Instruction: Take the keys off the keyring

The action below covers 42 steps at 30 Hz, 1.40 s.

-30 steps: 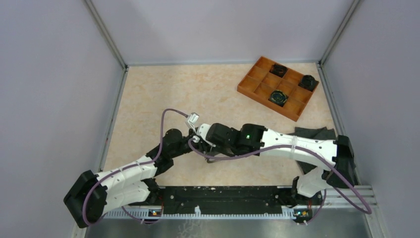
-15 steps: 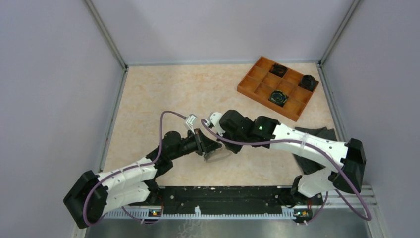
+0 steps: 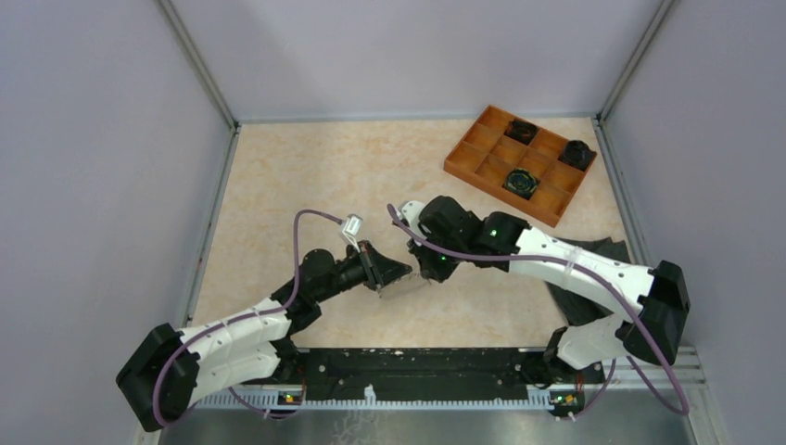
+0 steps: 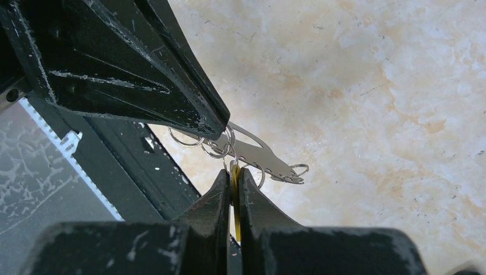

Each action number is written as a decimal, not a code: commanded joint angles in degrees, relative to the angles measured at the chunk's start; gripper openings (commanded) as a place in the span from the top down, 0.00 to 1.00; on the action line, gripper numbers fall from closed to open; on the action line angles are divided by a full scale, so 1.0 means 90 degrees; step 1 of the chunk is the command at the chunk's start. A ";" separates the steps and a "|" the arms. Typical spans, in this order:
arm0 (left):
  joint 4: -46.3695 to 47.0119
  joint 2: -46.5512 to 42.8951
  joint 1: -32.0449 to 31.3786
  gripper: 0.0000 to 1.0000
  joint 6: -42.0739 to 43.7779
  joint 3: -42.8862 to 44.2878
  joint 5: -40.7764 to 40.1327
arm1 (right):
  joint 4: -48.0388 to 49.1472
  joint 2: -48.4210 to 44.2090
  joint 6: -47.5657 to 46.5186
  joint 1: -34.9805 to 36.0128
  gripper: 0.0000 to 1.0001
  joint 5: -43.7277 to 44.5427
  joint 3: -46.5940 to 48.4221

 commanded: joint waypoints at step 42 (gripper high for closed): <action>0.1693 0.0272 0.0375 1.00 -0.2256 -0.0421 -0.0574 | 0.1828 -0.0523 -0.0430 0.0423 1.00 -0.0203 -0.0335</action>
